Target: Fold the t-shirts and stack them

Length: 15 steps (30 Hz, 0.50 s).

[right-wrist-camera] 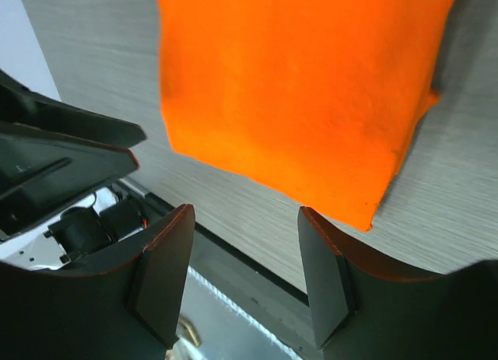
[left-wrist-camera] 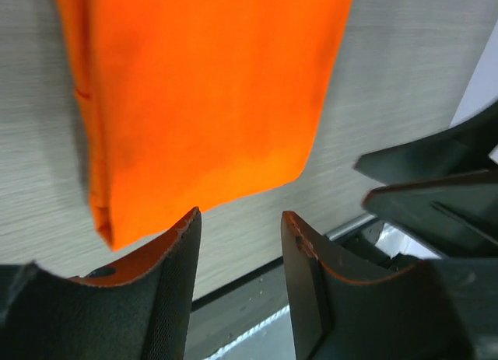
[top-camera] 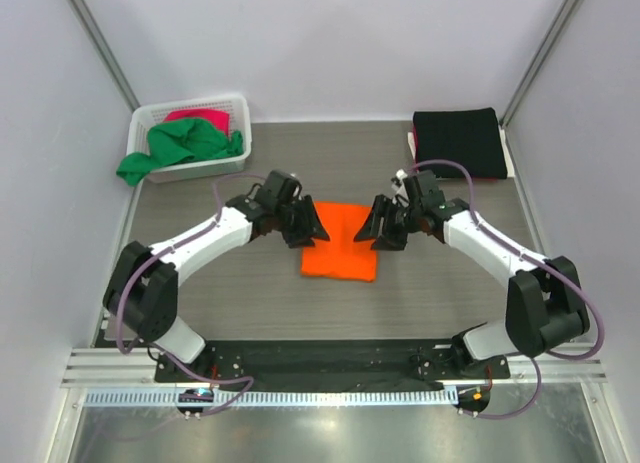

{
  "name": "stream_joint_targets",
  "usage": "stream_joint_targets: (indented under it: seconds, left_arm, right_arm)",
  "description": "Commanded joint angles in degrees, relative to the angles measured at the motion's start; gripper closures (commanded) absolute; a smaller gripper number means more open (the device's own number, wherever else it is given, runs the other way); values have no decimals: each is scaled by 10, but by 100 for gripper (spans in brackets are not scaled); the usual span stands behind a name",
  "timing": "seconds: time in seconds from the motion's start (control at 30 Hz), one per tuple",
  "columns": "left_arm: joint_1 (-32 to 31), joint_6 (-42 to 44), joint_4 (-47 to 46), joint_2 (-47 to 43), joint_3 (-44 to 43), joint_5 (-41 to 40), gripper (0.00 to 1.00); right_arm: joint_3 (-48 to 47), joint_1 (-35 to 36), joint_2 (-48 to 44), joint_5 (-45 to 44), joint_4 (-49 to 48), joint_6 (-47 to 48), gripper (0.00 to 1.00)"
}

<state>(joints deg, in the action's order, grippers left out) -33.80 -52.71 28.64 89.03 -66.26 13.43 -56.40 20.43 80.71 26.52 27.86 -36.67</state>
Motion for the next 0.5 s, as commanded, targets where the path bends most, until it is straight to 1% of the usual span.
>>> stream_joint_targets:
  seconds: [0.0, 0.07, 0.13, 0.2, 0.3, 0.47]
  left_arm:
    - [-12, -52, -162, 10, 56, 57, 53]
    - [-16, -57, -180, 23, 78, 56, 55]
    - [-17, -60, -189, 39, 91, 49, 57]
    - [-17, -57, -191, 43, 122, 33, 59]
    - [-17, -46, -189, 40, 179, -18, 61]
    - [-17, -66, -196, 24, 291, -65, 63]
  right_arm:
    - [53, 11, 4, 70, -139, -57, 39]
    - [89, 15, 22, 94, -182, -67, 39]
    - [113, 14, 44, 97, -208, -61, 39]
    - [129, 14, 73, 84, -214, -49, 39]
    - [178, 13, 96, 52, -214, -33, 39]
    - [225, 13, 94, 18, -210, -38, 37]
